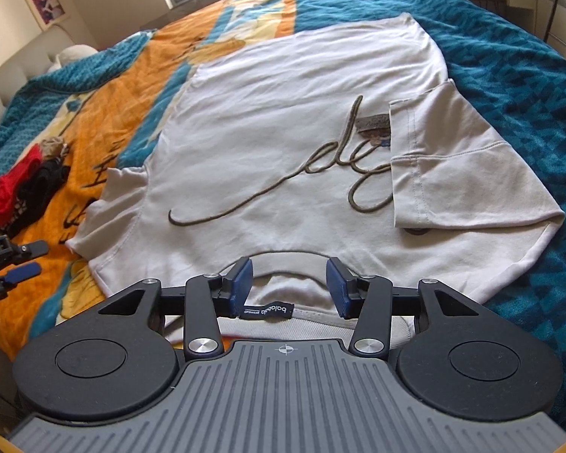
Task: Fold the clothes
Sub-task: 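Move the open left tool to the other sleeve cuff, then close the left tool on the other sleeve cuff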
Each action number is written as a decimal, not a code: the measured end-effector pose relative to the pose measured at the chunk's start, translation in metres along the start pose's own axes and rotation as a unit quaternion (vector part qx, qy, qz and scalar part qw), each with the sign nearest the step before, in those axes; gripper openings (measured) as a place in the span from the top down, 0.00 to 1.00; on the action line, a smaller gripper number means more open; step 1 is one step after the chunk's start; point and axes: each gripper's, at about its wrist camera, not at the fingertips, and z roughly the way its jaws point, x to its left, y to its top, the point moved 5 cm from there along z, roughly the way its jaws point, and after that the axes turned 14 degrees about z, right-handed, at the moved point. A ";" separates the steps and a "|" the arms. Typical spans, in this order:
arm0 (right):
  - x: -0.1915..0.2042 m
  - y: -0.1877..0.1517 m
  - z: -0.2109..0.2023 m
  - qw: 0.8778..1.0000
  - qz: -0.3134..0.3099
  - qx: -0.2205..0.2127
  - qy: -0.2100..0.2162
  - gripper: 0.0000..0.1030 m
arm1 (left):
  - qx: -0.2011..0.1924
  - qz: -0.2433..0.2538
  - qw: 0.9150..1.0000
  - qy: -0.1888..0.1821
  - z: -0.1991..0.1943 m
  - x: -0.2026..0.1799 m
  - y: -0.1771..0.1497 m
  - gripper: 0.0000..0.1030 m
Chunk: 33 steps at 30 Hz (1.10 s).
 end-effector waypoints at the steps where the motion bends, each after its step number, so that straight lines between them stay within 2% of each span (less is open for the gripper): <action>1: 0.001 0.000 0.001 1.000 0.003 0.001 0.001 0.52 | 0.010 -0.002 1.000 0.004 0.006 0.003 0.002 0.55; 3: 0.004 0.000 0.003 1.000 0.005 0.003 0.003 0.52 | 0.028 -0.065 0.997 -0.024 0.020 0.019 0.003 0.55; 7: 0.007 -0.003 0.006 1.000 -0.001 0.009 0.003 0.51 | 0.050 -0.184 0.980 -0.050 0.048 0.044 -0.001 0.58; 12: 0.003 -0.002 0.007 1.000 0.001 0.009 -0.001 0.51 | 0.040 -0.242 0.966 -0.080 0.065 0.048 -0.001 0.65; 17: -0.002 -0.002 0.007 1.000 0.007 0.009 -0.005 0.51 | 0.048 -0.247 0.965 -0.069 0.075 0.045 -0.001 0.75; 22: -0.009 -0.002 0.006 1.000 0.015 0.009 -0.005 0.51 | 0.036 -0.262 0.962 -0.063 0.078 0.051 -0.004 0.85; 23: -0.011 -0.002 0.006 1.000 0.017 0.010 -0.005 0.51 | 0.032 -0.260 0.963 -0.063 0.077 0.051 -0.004 0.94; 24: -0.013 -0.002 0.006 1.000 0.019 0.010 -0.006 0.51 | 0.024 -0.253 0.965 -0.060 0.075 0.051 -0.003 1.00; 33: -0.020 -0.003 0.005 1.000 0.027 0.013 0.003 0.51 | -0.002 -0.134 0.991 -0.001 0.060 0.027 0.015 1.00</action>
